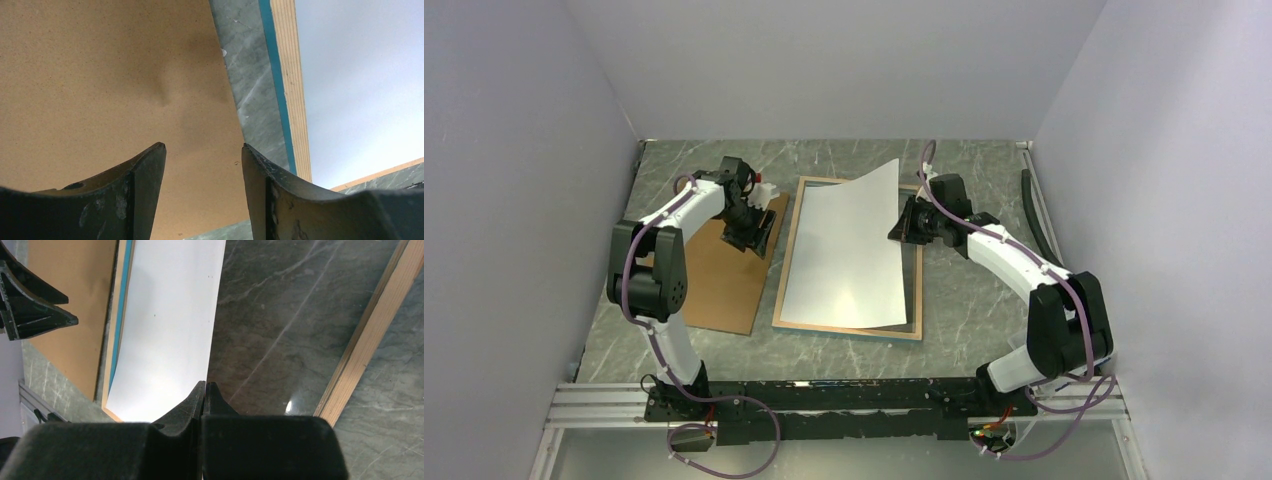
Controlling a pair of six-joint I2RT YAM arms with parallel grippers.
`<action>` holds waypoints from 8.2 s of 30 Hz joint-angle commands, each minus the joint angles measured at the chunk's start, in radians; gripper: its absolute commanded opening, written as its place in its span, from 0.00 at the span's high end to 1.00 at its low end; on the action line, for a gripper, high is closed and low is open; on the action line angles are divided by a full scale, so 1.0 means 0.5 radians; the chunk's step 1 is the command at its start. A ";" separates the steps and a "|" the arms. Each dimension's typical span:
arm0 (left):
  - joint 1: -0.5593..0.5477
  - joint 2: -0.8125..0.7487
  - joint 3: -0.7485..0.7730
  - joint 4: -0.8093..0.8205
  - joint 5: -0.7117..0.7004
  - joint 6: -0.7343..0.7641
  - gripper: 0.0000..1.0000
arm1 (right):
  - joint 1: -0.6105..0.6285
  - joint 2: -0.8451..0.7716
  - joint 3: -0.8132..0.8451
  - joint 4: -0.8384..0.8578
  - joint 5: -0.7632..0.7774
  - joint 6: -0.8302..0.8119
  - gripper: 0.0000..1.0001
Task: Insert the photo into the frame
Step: Adjust the photo in the photo frame, then pick up the photo frame item at the center of the board, then place the photo frame item at the center of the board, then pick up the photo frame item at the center of the board.
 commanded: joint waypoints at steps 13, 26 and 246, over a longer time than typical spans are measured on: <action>-0.010 -0.015 -0.025 0.033 0.029 0.031 0.37 | -0.028 0.058 0.164 0.015 0.029 -0.126 0.98; -0.010 -0.002 -0.003 0.020 0.043 0.021 0.37 | -0.024 0.007 -0.063 0.235 0.039 0.080 0.83; 0.396 -0.579 0.213 -0.250 0.487 0.781 0.51 | 0.644 0.370 0.398 0.926 -0.005 1.411 1.00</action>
